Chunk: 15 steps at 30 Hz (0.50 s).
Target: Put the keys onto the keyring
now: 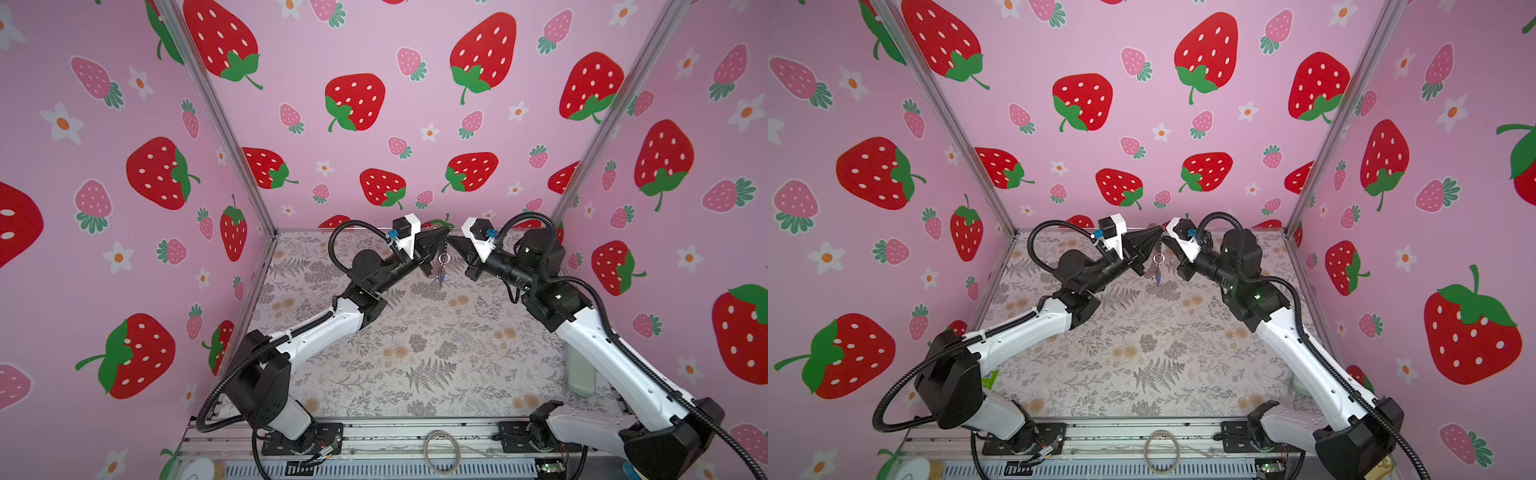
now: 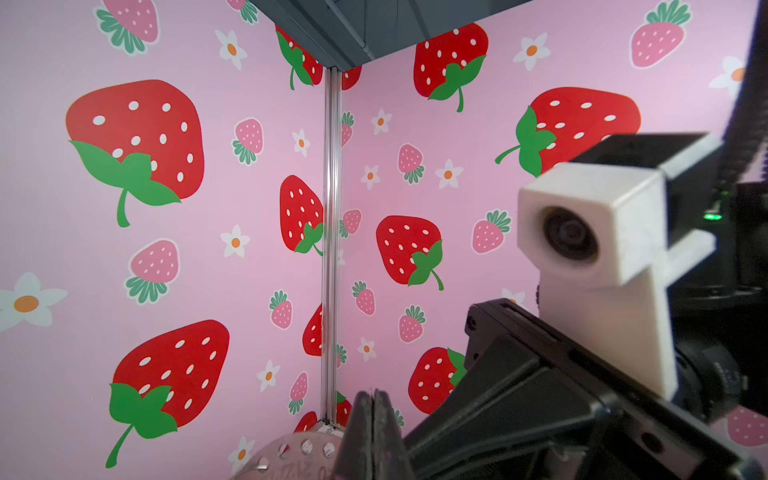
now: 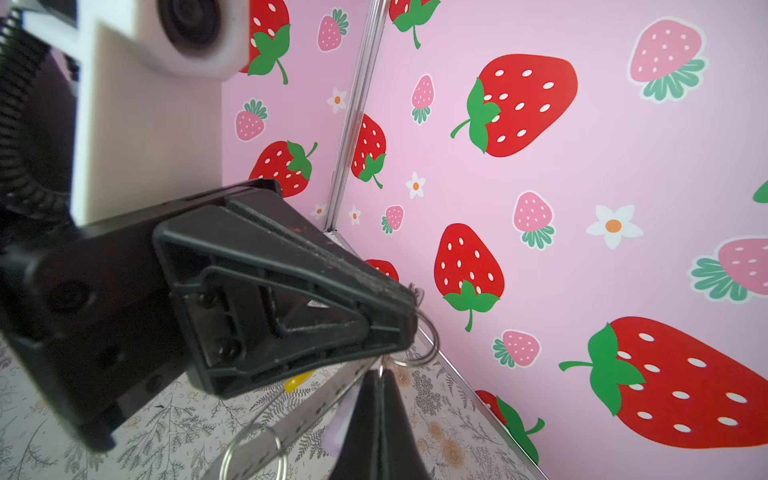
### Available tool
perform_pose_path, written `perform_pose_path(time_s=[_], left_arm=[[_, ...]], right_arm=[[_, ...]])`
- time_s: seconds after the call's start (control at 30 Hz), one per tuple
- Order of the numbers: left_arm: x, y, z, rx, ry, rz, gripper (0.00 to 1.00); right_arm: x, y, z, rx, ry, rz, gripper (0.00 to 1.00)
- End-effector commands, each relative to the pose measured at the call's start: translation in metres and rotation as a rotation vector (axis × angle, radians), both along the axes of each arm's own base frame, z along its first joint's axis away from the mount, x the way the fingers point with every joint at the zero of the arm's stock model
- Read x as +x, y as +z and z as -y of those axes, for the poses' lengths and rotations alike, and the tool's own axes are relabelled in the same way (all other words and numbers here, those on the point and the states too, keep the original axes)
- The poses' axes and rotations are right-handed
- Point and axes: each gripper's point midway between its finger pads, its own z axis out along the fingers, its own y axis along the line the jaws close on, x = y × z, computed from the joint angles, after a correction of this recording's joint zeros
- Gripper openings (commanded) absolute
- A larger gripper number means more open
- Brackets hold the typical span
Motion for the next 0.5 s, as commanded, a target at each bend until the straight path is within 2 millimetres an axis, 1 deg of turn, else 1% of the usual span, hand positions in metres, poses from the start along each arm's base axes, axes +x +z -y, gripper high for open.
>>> perform_pose_path(time_s=[0.0, 0.13, 0.3, 0.47], left_arm=[[-0.011, 0.038, -0.006, -0.130, -0.003, 0.073, 0.00], [-0.011, 0.037, -0.003, -0.136, -0.012, 0.067, 0.00], [-0.010, 0.036, -0.005, -0.134, -0.004, 0.062, 0.00], [-0.014, 0.038, -0.008, -0.121, -0.018, 0.070, 0.00]], right_arm=[[-0.007, 0.004, -0.011, -0.011, 0.037, 0.015, 0.00], [-0.004, 0.005, -0.010, -0.007, 0.017, 0.019, 0.00], [-0.002, 0.006, -0.005, 0.001, -0.014, 0.023, 0.00], [0.002, 0.003, 0.007, -0.009, -0.080, 0.035, 0.24]])
